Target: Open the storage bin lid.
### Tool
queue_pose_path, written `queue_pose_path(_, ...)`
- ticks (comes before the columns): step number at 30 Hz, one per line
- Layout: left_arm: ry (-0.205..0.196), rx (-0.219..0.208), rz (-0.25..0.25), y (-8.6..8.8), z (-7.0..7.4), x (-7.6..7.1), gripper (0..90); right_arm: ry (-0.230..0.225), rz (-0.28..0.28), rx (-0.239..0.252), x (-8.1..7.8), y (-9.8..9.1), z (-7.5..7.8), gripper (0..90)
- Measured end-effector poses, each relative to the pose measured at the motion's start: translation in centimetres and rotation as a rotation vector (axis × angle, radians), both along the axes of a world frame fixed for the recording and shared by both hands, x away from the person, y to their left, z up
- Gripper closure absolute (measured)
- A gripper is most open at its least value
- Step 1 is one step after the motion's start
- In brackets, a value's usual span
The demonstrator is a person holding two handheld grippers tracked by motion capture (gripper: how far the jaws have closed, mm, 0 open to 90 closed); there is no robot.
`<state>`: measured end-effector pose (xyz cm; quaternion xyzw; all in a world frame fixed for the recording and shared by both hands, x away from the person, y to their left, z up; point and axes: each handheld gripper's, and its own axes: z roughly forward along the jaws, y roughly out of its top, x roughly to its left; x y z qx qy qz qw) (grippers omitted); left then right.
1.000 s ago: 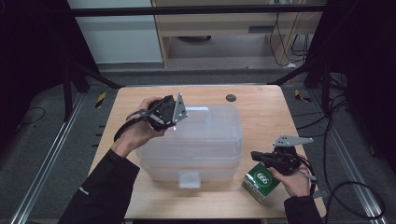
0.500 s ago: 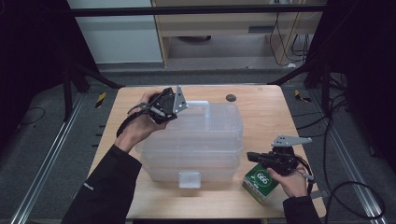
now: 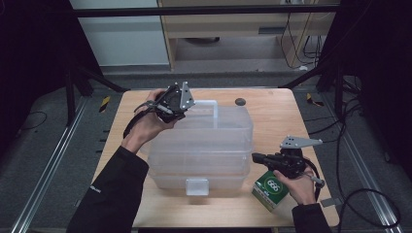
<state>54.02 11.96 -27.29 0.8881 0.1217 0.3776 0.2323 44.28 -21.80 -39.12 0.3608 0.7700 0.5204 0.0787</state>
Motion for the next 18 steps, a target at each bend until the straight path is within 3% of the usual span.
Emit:
queue_pose_path(13, 0.008, -0.015, 0.000, 0.14, -0.08, -0.18, 64.1, -0.018, 0.002, 0.049, 0.17, 0.29, 0.45, 90.0)
queue_pose_path(15, 0.014, -0.032, 0.003, 0.24, -0.05, -0.27, 59.9, -0.012, 0.007, 0.046, 0.20, 0.25, 0.39, 90.0)
queue_pose_path(18, 0.049, -0.116, -0.005, 0.99, 0.36, -0.67, 53.2, -0.010, 0.009, 0.040, 0.25, 0.32, 0.30, 90.0)
